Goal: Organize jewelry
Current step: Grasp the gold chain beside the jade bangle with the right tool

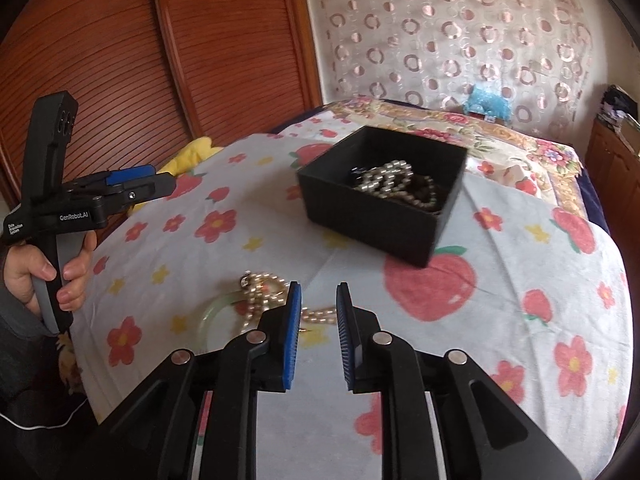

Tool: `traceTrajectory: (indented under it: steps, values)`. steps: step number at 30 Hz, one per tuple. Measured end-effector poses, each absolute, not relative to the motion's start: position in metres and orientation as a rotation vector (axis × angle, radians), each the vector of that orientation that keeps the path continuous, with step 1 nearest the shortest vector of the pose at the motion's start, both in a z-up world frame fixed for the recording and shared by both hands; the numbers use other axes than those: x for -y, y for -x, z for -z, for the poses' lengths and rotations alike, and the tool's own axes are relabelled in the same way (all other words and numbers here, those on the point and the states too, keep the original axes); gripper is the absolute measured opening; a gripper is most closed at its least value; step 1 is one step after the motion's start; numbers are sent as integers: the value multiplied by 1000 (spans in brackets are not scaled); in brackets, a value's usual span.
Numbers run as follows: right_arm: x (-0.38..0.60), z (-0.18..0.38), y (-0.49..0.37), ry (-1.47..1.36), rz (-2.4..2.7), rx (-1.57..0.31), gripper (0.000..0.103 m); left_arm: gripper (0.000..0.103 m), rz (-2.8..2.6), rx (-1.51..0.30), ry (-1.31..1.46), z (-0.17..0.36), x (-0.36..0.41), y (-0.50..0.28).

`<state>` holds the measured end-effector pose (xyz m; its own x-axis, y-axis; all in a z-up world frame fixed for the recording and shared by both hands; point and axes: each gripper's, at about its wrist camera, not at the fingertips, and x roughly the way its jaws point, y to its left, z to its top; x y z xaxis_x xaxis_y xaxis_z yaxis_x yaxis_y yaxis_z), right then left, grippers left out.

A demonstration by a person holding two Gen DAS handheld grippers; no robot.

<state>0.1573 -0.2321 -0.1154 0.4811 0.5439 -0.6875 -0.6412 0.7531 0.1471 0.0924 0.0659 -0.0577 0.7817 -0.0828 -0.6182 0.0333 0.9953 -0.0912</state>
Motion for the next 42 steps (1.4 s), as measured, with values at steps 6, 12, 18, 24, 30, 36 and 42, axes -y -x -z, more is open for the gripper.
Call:
traceTrajectory:
  steps: [6, 12, 18, 24, 30, 36, 42]
  values:
    - [207, 125, -155, 199, -770, -818, 20, 93, 55, -692, 70, 63, -72, -80]
    - [188, 144, -167, 268, -783, -883, 20, 93, 80, -707, 69, 68, -71, -73]
    - [182, 144, -178, 242, -840, -918, 20, 93, 109, -717, 63, 71, -64, -69]
    - [177, 145, -184, 209, -884, -952, 20, 93, 132, -724, 63, 74, -56, -68]
    - [177, 144, -184, 177, -910, -961, 5, 93, 139, -731, 68, 77, -54, -68]
    - [191, 134, -186, 159, -854, -911, 5, 93, 143, -732, 68, 77, -54, -68]
    - [209, 106, -187, 154, -800, -825, 5, 93, 159, -744, 57, 81, -46, -69]
